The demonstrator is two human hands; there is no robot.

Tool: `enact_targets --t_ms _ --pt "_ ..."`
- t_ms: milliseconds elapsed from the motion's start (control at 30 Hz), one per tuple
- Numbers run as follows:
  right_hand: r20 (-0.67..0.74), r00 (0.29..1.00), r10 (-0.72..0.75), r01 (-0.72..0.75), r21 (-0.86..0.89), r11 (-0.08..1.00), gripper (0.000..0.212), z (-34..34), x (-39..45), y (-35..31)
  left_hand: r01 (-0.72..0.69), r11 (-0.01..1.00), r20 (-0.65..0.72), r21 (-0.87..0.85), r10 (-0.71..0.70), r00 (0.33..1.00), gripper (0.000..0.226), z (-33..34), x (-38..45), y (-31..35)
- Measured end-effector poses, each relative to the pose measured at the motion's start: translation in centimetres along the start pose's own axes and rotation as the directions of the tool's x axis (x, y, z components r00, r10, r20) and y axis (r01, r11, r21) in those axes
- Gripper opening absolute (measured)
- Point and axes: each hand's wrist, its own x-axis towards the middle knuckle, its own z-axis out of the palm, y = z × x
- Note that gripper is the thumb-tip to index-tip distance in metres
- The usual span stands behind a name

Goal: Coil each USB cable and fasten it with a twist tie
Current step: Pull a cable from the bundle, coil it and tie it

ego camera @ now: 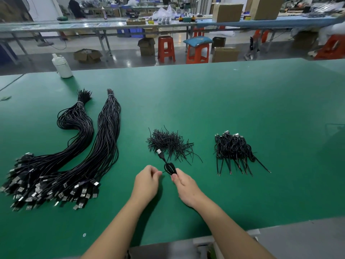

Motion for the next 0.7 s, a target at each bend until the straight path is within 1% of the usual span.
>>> enact_targets --t_ms 67,167,300,433,533,633,700 --pt "0.008 1.000 -0.009 0.008 0.007 1.000 0.025 -0.1 0.1 0.0 -0.036 0.995 0.018 -0.092 0.038 0.999 0.015 0.3 0.0 1.0" --pt "0.010 1.000 0.013 -0.013 0.054 0.998 0.024 -0.4 0.3 0.0 -0.053 0.981 0.038 -0.187 0.061 0.997 0.028 0.8 -0.1 1.7" --pt "0.028 0.999 0.019 -0.022 0.102 0.995 0.028 -0.7 0.6 -0.1 -0.065 0.967 0.065 -0.248 0.083 0.994 0.025 0.5 -0.1 1.7" --pt "0.036 0.999 0.014 -0.018 0.121 0.992 0.027 -0.7 0.7 0.1 -0.099 0.982 0.114 -0.160 0.118 0.987 0.020 0.1 -0.1 1.6" --pt "-0.003 1.000 0.021 -0.020 0.150 0.989 0.025 -0.5 0.8 0.2 -0.181 0.982 0.132 -0.060 0.188 0.973 0.020 -0.2 -0.3 2.0" --pt "-0.028 0.999 0.024 -0.018 0.203 0.979 0.023 -0.4 0.7 0.3 -0.266 0.957 0.110 0.114 0.254 0.961 0.015 -0.2 -0.5 2.0" --pt "-0.032 0.999 0.024 -0.016 0.226 0.974 0.022 -0.5 0.7 0.4 -0.338 0.901 0.055 0.270 0.336 0.940 0.011 -0.7 -0.9 1.9"
